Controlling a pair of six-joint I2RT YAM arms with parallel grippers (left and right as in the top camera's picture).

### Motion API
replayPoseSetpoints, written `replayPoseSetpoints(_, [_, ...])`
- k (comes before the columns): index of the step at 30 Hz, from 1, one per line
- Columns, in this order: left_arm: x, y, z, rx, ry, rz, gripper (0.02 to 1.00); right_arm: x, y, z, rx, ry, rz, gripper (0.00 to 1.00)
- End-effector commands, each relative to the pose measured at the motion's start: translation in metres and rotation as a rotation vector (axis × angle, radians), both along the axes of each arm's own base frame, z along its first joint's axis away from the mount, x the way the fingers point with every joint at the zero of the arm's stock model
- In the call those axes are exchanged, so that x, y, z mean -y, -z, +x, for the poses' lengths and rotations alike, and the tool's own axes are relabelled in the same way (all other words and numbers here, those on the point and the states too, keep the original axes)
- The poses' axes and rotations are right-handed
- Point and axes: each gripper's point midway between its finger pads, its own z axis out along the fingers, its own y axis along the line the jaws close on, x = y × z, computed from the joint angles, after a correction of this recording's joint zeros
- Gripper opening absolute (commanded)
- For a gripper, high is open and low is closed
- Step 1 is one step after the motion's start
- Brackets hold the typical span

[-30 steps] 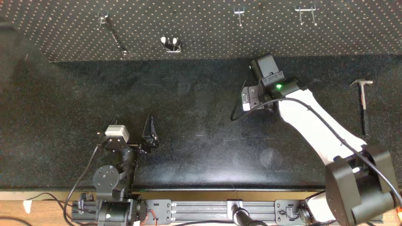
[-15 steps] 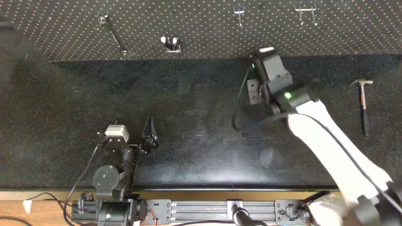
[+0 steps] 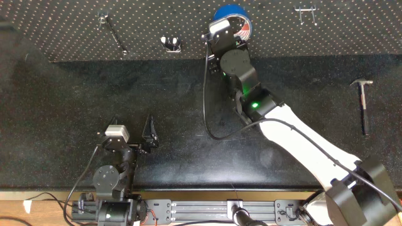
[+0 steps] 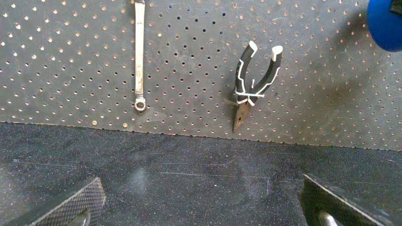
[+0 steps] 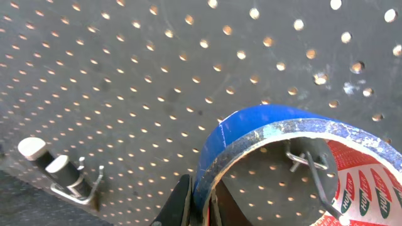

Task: Place Tools Onto Pegboard

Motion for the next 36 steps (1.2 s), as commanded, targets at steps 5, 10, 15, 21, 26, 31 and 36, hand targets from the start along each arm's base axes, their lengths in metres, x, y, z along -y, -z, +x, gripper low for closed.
replayPoseSetpoints(5, [0.002, 0.001, 0.0, 0.0, 0.013, 0.014, 0.998, 0.013, 0.012, 0.023, 0.036, 0.092, -0.012, 0.077])
replayPoseSetpoints(10, [0.002, 0.001, 0.0, 0.0, 0.013, 0.014, 1.0, 0.014, 0.03, 0.031, 0.013, 0.101, -0.028, 0.077])
replayPoseSetpoints(15, [0.002, 0.001, 0.0, 0.0, 0.013, 0.015, 0.998, 0.019, 0.028, 0.034, 0.023, 0.112, -0.02, 0.119])
replayPoseSetpoints(21, [0.002, 0.001, 0.0, 0.001, 0.013, 0.014, 0.998, 0.017, 0.028, 0.034, 0.019, 0.106, -0.004, 0.283])
replayPoseSetpoints(26, [0.002, 0.001, 0.0, 0.001, 0.013, 0.015, 0.998, 0.016, 0.027, 0.025, -0.025, 0.098, 0.012, 0.283])
replayPoseSetpoints(31, [0.002, 0.001, 0.0, 0.001, 0.013, 0.014, 0.998, 0.014, 0.018, 0.007, -0.058, 0.076, -0.012, 0.29])
replayPoseSetpoints(36, [0.002, 0.001, 0.0, 0.001, 0.013, 0.014, 0.998, 0.077, 0.084, -0.069, -0.525, 0.18, -0.142, 0.919])
